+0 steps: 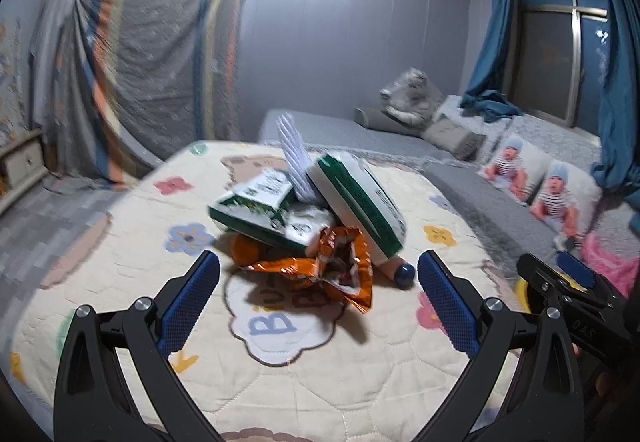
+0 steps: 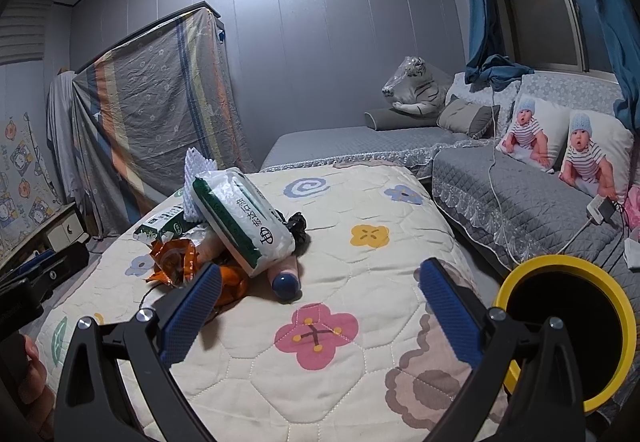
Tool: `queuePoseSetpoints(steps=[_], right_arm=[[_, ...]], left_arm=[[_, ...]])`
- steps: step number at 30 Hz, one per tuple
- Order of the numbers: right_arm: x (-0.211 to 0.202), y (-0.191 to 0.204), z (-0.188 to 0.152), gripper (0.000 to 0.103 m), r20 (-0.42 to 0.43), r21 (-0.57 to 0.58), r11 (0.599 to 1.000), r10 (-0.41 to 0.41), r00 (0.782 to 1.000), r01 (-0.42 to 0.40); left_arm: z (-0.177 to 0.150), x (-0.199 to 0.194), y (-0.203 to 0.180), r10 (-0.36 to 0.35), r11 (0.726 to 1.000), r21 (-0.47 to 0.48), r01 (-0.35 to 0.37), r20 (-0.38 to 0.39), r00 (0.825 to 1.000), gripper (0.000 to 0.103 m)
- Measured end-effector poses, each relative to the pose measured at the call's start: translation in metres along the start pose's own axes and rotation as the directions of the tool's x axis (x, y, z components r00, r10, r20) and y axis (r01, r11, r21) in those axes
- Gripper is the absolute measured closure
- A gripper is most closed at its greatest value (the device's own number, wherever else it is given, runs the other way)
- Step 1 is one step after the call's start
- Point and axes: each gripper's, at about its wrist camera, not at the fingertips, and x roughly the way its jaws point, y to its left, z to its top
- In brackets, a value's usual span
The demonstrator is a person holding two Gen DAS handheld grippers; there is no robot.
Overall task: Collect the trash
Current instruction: 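Grasp the white-and-green tissue pack with the right tool and lift it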
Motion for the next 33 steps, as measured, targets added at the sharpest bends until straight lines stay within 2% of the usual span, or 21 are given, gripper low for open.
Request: queuePoseSetpoints(steps=[3, 5, 9, 11, 13, 14, 16, 18, 22, 25, 27, 29, 33], right_arm=[[0.009, 0.0, 0.005, 0.007, -0.024, -0.007, 0.993, 0.114, 0.993, -0.115], [0.027, -0.002, 0.01, 0.007, -0.083, -0.01, 0.976, 0.218, 0.972, -0.219], [0.056, 0.0, 0.023, 0.007, -0.164, -0.056, 0.952, 0.288, 0.943, -0.3], [0.073, 0.01, 0.033, 0.007, -0.22, -0.134, 0.918, 0.341, 0.914, -0.374], [0.09, 0.026, 0.044, 0.007, -0.289, -0.218, 0.867, 0.381, 0.878, -0.448], [0.096, 0.031, 0.048, 0.007, -0.3, -0.249, 0.855, 0.378, 0.876, -0.454], [0.113, 0.045, 0.066, 0.007, -0.307, -0.307, 0.83, 0.377, 0.874, -0.466], [0.128, 0.054, 0.081, 0.007, -0.331, -0.325, 0.807, 0.392, 0.858, -0.494], [0.17, 0.083, 0.104, 0.007, -0.429, -0.389, 0.74, 0.381, 0.819, -0.549], [0.199, 0.094, 0.109, 0.007, -0.494, -0.38, 0.721, 0.372, 0.786, -0.58], [0.218, 0.098, 0.111, 0.007, -0.523, -0.379, 0.717, 0.355, 0.775, -0.585], [0.231, 0.099, 0.111, 0.007, -0.562, -0.365, 0.706, 0.353, 0.748, -0.607], [0.254, 0.115, 0.098, 0.007, -0.607, -0.367, 0.692, 0.328, 0.723, -0.622]], left_arm=[[-0.003, 0.008, 0.019, -0.035, 0.999, -0.041, 0.035, -0.007, 0.999, 0.008], [-0.007, 0.015, 0.035, -0.021, 0.998, -0.062, 0.02, -0.017, 1.0, 0.008], [-0.014, 0.024, 0.061, -0.006, 0.996, -0.091, 0.0, -0.069, 0.998, 0.008], [-0.016, 0.03, 0.068, 0.007, 0.999, -0.05, -0.012, -0.109, 0.994, 0.008], [-0.018, 0.037, 0.067, 0.02, 0.999, 0.051, -0.012, -0.158, 0.987, 0.008], [-0.019, 0.038, 0.068, 0.023, 0.997, 0.08, -0.01, -0.165, 0.986, 0.008], [-0.021, 0.037, 0.073, -0.003, 0.998, 0.065, 0.013, -0.151, 0.989, 0.008], [-0.02, 0.041, 0.078, -0.057, 0.998, 0.031, 0.063, -0.173, 0.983, 0.008], [-0.009, 0.054, 0.083, -0.062, 0.997, 0.025, 0.068, -0.175, 0.983, 0.008], [0.001, 0.063, 0.088, -0.077, 0.997, 0.01, 0.08, -0.171, 0.982, 0.008], [0.006, 0.071, 0.092, -0.087, 0.996, 0.002, 0.089, -0.177, 0.98, 0.008], [0.009, 0.079, 0.096, -0.086, 0.996, -0.001, 0.087, -0.179, 0.98, 0.008], [0.011, 0.091, 0.1, -0.099, 0.995, -0.017, 0.098, -0.188, 0.977, 0.008]])
